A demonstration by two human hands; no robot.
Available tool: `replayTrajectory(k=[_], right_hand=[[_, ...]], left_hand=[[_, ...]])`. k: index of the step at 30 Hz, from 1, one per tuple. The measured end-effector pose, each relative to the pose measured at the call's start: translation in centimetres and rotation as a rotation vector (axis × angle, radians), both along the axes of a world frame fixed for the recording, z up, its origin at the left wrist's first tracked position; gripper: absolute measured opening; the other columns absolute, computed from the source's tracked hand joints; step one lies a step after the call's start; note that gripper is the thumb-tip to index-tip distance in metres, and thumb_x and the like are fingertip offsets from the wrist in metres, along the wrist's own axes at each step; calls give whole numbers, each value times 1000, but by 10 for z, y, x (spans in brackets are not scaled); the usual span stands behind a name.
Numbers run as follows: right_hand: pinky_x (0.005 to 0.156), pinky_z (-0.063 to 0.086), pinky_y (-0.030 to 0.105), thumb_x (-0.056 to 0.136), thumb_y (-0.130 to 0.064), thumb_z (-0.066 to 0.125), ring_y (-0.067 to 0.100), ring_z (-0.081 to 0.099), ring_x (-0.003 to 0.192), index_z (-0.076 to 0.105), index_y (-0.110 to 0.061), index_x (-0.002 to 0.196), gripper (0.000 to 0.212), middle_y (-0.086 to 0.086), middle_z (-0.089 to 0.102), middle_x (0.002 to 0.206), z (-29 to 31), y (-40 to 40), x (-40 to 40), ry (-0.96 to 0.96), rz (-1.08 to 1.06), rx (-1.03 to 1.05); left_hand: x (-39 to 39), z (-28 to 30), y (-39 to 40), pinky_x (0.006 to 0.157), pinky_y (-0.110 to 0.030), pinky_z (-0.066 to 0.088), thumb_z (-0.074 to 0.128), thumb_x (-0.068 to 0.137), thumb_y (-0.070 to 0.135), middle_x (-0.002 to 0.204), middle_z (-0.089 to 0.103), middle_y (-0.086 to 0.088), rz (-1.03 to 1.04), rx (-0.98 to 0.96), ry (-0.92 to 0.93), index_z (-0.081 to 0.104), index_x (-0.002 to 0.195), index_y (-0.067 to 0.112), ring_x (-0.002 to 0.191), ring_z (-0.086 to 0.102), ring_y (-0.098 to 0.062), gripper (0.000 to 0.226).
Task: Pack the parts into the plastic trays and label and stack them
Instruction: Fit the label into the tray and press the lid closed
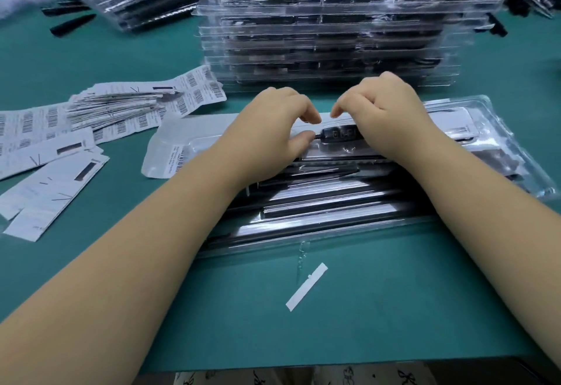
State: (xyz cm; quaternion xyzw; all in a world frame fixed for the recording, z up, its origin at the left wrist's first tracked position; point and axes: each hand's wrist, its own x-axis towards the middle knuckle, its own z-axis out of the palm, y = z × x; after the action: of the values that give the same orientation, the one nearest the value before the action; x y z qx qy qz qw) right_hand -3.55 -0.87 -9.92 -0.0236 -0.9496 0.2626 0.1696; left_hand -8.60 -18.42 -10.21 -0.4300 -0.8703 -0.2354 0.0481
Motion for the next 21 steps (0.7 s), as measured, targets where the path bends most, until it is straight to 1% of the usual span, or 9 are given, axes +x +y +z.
replayTrajectory(k=[3, 5, 6, 8, 9, 11, 13, 17, 21], right_hand=[[66, 26, 25, 80, -30, 31, 18, 40, 88, 73, -18, 73, 44, 7, 60, 66, 0, 2, 1, 31, 0, -28], [65, 30, 12, 79, -30, 33, 15, 43, 90, 73, -18, 71, 42, 6, 62, 68, 1, 4, 3, 53, -20, -101], [64, 30, 11, 78, -31, 33, 13, 45, 87, 72, -19, 72, 42, 1, 61, 64, 1, 4, 2, 41, -28, -115], [63, 30, 27, 79, -31, 32, 13, 44, 76, 70, -17, 75, 41, -4, 52, 53, -1, 3, 0, -9, -25, -63], [65, 27, 31, 80, -31, 31, 16, 44, 76, 68, -14, 77, 41, -5, 48, 53, -1, 1, -1, -21, -13, -5], [74, 30, 34, 80, -30, 28, 24, 47, 87, 68, -9, 77, 45, -5, 55, 65, -1, -1, -3, 14, 14, 130], [84, 35, 42, 79, -29, 26, 28, 48, 93, 70, -9, 75, 48, 2, 64, 79, 0, 0, -2, 54, 16, 194], [88, 32, 38, 81, -29, 30, 18, 44, 93, 65, -16, 75, 38, -6, 62, 74, 0, 1, 1, 9, 19, -10], [84, 27, 34, 81, -29, 31, 9, 41, 85, 62, -15, 78, 34, -7, 56, 71, 0, 1, 1, -45, 35, -77]], left_hand=[[-1, -1, -1, 77, -13, 23, 59, 91, 25, 108, 59, 11, 3, 2, 2, 61, 112, 19, 95, 40, -5, 22], [-1, -2, 0, 74, -12, 23, 59, 91, 25, 103, 55, 15, 6, 6, -30, 61, 112, 20, 94, 41, -3, 21], [-1, -2, 0, 72, -13, 23, 59, 91, 25, 101, 54, 16, 9, 7, -47, 60, 112, 21, 93, 41, -3, 21], [-2, -2, 1, 72, -14, 24, 58, 91, 25, 99, 53, 17, 13, 4, -66, 60, 112, 21, 92, 43, -3, 21], [-2, -2, 1, 72, -14, 25, 58, 92, 25, 97, 52, 18, 15, 0, -68, 59, 112, 21, 92, 43, -4, 21], [-3, -1, 1, 72, -14, 26, 58, 92, 26, 90, 49, 24, 17, -4, -78, 59, 112, 22, 87, 45, -2, 21], [-2, 0, 1, 71, -16, 28, 59, 91, 27, 84, 46, 28, 22, 1, -94, 59, 110, 23, 77, 47, 2, 19], [-2, 1, 1, 78, -20, 35, 59, 91, 27, 92, 54, 23, 13, 14, -99, 60, 109, 23, 90, 51, -5, 18], [-2, 0, 0, 78, -19, 32, 60, 91, 27, 87, 50, 30, 9, 25, -119, 60, 107, 27, 91, 47, -3, 16]])
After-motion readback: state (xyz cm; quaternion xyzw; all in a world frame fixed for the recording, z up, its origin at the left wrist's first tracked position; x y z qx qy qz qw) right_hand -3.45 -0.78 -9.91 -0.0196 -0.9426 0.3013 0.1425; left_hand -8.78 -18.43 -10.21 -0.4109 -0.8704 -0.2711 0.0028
